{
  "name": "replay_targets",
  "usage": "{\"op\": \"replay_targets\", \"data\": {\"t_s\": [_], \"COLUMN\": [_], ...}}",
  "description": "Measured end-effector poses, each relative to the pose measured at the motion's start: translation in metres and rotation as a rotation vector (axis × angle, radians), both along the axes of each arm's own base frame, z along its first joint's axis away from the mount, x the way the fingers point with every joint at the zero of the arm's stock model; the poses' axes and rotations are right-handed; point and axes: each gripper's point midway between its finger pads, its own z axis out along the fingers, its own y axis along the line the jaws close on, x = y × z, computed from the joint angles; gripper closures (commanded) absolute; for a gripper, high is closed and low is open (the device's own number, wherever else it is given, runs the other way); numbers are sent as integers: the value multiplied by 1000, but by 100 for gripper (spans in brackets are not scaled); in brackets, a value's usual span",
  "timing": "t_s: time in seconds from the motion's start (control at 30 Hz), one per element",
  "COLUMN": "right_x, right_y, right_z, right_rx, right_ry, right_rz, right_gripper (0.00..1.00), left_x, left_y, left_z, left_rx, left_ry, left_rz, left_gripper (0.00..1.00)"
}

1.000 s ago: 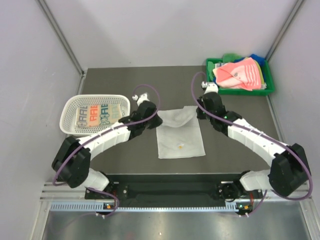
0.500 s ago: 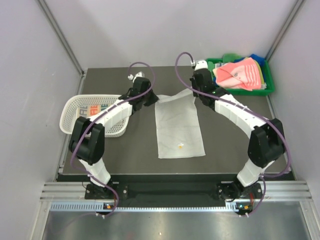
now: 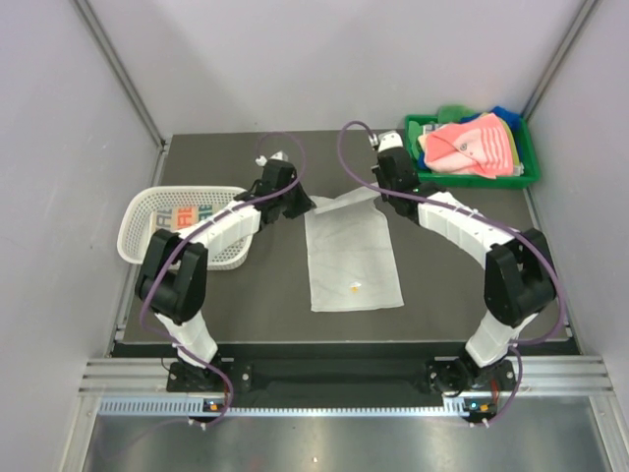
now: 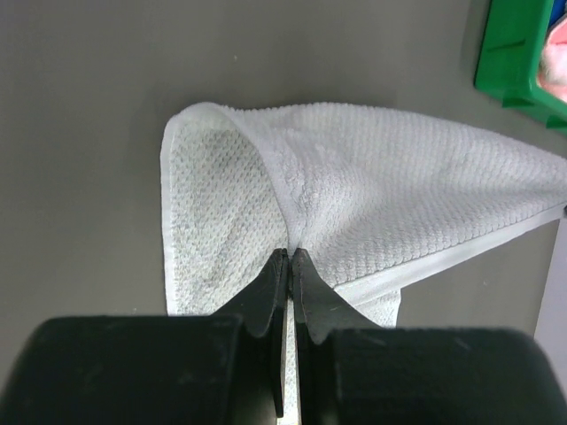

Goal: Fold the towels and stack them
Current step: Fold the towel

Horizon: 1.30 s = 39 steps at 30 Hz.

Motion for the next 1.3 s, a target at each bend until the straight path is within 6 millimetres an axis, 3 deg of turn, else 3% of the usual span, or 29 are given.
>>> {"op": "replay_targets", "data": {"t_s": [0.33,0.57,0.73,0.97,1.13,1.3], "right_x": [-3,-36,-73,-137,-168,-191], "right_y": [4,3,-1,2,13,15], "right_z": [6,12,-17,-70,-82,-90], "right_rx": [38,145,214,248,283,302], "right_ry": [-5,5,89,228,258,272], "right_rz": [13,31,22,15,38,35], "right_gripper": [97,97,98,98,99,99], "left_x": [-10,-43,-72,-119,-150,-167], "left_y": [-2,0,-1,-1,3,-2], "left_z": [-7,-15,-21,-49,-69,-66], "left_rx": [-29,-71,-79,-54,-32,-39], "left_ry": [35,68,79,127,162,142], "left_rz": [-14,-31,-52,-81,-90,-111], "left_gripper": [100,100,100,100,100,100]}}
